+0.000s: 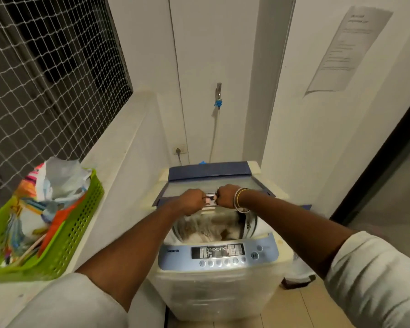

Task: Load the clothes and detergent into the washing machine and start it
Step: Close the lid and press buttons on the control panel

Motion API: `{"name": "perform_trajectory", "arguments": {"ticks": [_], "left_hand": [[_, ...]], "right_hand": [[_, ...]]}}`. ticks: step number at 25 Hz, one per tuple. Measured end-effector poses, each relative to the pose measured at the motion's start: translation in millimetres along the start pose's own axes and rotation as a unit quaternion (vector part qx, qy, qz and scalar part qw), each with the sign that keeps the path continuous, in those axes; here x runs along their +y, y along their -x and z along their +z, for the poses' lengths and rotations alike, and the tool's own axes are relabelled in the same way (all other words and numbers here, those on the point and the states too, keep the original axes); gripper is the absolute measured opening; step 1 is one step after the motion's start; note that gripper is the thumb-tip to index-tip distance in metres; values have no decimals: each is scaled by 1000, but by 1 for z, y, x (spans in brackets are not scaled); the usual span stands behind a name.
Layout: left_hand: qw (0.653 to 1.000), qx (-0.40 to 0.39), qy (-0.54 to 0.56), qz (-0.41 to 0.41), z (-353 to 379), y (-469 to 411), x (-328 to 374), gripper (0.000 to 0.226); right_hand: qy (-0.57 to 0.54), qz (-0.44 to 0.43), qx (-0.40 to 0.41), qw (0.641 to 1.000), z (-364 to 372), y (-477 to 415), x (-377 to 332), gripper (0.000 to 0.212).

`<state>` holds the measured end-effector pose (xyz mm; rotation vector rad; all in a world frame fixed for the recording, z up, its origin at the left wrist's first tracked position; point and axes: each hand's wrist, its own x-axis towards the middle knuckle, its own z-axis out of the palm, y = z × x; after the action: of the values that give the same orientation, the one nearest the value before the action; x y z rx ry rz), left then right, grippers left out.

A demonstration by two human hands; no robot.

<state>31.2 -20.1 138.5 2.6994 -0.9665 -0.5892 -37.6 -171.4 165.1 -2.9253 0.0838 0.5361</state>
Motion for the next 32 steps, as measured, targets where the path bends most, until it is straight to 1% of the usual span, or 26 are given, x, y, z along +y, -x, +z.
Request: {"name": "perform_trajectory", "arguments": {"ticks": [3,8,16,21,24,27,29,32], "left_hand": [[1000,-16,16,6,39,9,-6,29],[999,-50,6,7,87,13,-20,13],[997,-73,-5,22,137,2,-34,23],[997,-71,-9,25,143,-2,-39,28],[999,-34,0,24,148,5,-37,35],[999,16,37,21,150,15,-38,41],[998,51,35,22,152,23,-41,43],[992,117,32,27,155,44,-38,37]], "right_hand": [[-17,1,-10,1000,39,4,3,35],[-44,18,-22,999,92,-2,8,25],[-3,5,-59,998,139,-14,16,19],[-43,13,-12,999,149,-16,24,15],[-57,27,26,998,151,-16,22,13],[-49,16,96,994,150,-7,22,13],[-47,-7,143,989,152,2,26,19],[-32,-33,182,982,159,19,34,29]]}}
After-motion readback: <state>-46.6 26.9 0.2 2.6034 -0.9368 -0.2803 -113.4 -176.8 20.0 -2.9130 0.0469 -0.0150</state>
